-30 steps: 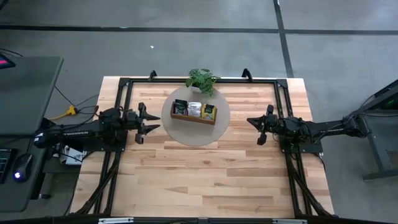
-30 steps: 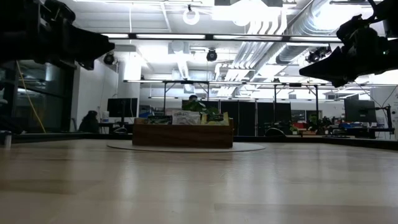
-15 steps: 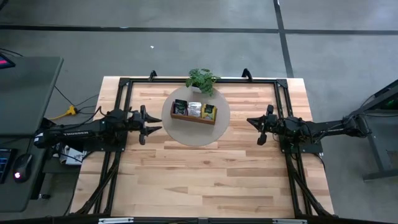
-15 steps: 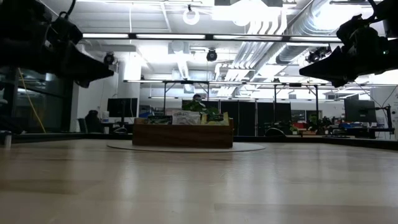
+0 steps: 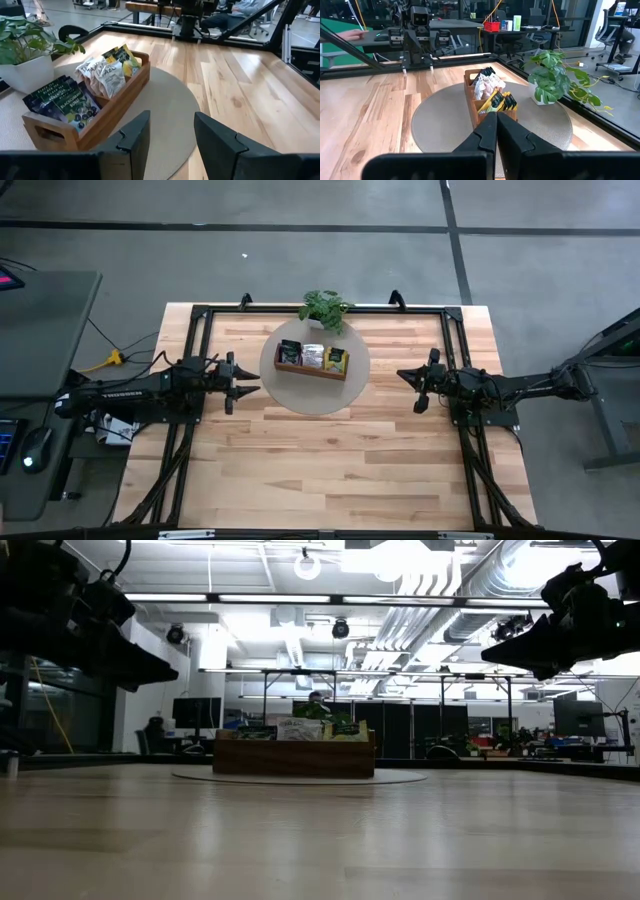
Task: Pick & Place Tea
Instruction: Return to Home Position
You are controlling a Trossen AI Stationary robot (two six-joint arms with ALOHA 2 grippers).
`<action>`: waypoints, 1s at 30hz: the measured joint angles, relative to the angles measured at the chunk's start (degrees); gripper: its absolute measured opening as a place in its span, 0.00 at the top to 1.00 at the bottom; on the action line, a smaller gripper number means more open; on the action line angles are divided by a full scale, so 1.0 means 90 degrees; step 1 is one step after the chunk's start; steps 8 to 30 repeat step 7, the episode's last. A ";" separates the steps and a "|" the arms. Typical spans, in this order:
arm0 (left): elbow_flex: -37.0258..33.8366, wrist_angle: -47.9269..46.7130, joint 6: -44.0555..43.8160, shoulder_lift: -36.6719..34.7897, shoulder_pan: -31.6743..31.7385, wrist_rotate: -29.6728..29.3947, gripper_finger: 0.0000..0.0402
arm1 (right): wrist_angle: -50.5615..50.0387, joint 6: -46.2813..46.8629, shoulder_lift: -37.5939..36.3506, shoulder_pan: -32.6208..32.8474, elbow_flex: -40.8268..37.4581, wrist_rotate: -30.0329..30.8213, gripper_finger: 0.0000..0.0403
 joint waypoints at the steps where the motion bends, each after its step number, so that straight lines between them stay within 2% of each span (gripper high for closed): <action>1: 0.0000 0.0009 0.0000 -0.0001 0.0000 -0.0001 0.63 | 0.0000 0.0000 0.0000 0.0000 0.0000 0.0000 0.98; 30: 0.0000 0.0011 0.0000 -0.0002 0.0000 -0.0002 0.63 | -0.0002 0.0000 0.0000 0.0000 0.0000 0.0000 0.99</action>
